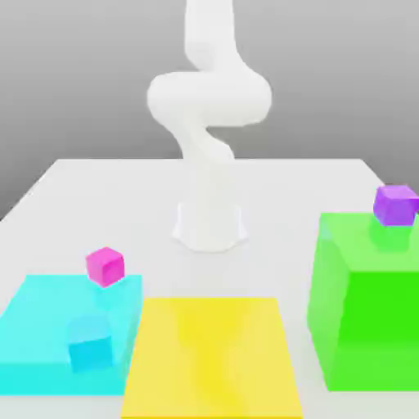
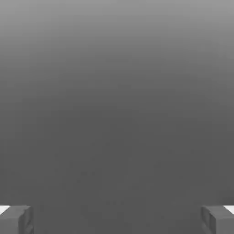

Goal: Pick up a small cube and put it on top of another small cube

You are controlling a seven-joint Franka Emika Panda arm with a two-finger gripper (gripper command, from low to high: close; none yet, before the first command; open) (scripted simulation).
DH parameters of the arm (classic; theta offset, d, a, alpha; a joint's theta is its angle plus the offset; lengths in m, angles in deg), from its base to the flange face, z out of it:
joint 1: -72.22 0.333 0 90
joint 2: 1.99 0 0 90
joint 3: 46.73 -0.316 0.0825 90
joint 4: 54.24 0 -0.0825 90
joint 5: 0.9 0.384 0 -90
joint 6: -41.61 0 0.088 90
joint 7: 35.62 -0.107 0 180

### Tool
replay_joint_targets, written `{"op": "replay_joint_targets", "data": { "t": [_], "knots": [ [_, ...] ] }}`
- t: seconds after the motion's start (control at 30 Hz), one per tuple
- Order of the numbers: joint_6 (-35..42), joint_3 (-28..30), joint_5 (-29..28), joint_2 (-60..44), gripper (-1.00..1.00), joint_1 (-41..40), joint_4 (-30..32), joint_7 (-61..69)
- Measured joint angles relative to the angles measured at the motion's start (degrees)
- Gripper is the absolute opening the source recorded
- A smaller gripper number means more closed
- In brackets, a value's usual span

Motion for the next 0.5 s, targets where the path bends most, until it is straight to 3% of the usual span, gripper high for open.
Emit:
{"op": "replay_joint_targets", "data": {
  "t": [0.5],
  "knots": [
    [-27.13, -36.05, -6.06, -18.88, 0.00, 4.96, 16.36, -23.42]
  ]
}}
